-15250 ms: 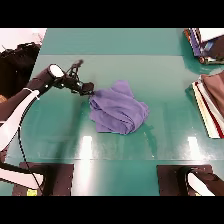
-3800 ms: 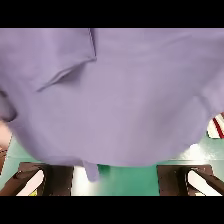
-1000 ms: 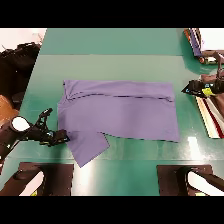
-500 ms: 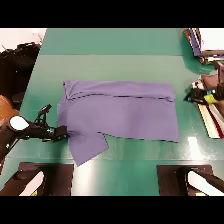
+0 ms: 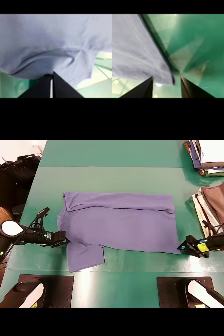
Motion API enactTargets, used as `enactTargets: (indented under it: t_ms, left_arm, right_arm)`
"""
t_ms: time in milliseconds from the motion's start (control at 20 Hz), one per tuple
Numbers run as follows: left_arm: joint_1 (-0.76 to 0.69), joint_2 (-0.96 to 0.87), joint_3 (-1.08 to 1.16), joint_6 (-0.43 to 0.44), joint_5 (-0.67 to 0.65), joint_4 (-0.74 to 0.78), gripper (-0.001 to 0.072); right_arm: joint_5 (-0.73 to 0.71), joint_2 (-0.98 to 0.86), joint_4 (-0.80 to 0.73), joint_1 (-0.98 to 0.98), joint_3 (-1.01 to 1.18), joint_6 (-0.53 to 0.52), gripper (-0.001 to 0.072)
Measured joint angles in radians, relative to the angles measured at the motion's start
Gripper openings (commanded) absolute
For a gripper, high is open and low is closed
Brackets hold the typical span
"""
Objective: Fold the shirts.
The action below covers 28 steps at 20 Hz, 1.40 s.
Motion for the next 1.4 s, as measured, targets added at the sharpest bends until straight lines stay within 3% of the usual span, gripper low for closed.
enactTargets:
  t_ms: [100, 200, 250, 450, 600, 850, 1000, 1200, 1400]
  left_arm:
    - [0.0, 0.0, 0.002, 0.001, 0.001, -0.001, 0.0023]
    - [0.0, 0.0, 0.003, 0.003, 0.002, 0.0, 0.0021]
    - [0.0, 0.0, 0.005, 0.003, 0.003, 0.0, 0.002]
    - [0.0, 0.01, 0.037, 0.003, -0.03, 0.031, 0.0018]
    - [0.0, 0.09, 0.055, -0.019, -0.081, 0.075, 0.0018]
    - [0.0, 0.298, 0.075, -0.099, -0.312, 0.109, 0.0019]
    - [0.0, 0.35, 0.129, -0.123, -0.375, 0.095, 0.0019]
    - [0.0, 0.26, 0.201, -0.098, -0.272, 0.108, 0.0021]
    - [0.0, 0.032, 0.265, -0.029, -0.085, 0.116, 0.0023]
  right_arm:
    - [-0.011, -0.025, 0.043, 0.027, -0.024, -0.003, 0.0248]
    - [-0.047, -0.042, 0.055, 0.061, -0.027, -0.006, 0.0057]
    - [-0.063, -0.044, 0.057, 0.079, -0.024, -0.007, 0.0019]
    - [-0.098, 0.006, 0.002, 0.138, 0.018, -0.01, 0.0018]
    - [-0.022, 0.1, -0.048, 0.17, 0.063, -0.01, 0.0018]
    - [0.129, 0.293, -0.107, 0.184, 0.096, -0.005, 0.0017]
    - [0.173, 0.371, -0.119, 0.203, 0.127, 0.016, 0.0016]
    - [0.123, 0.315, -0.126, 0.278, 0.237, 0.047, 0.0017]
    - [0.01, 0.082, -0.128, 0.356, 0.403, 0.058, 0.0017]
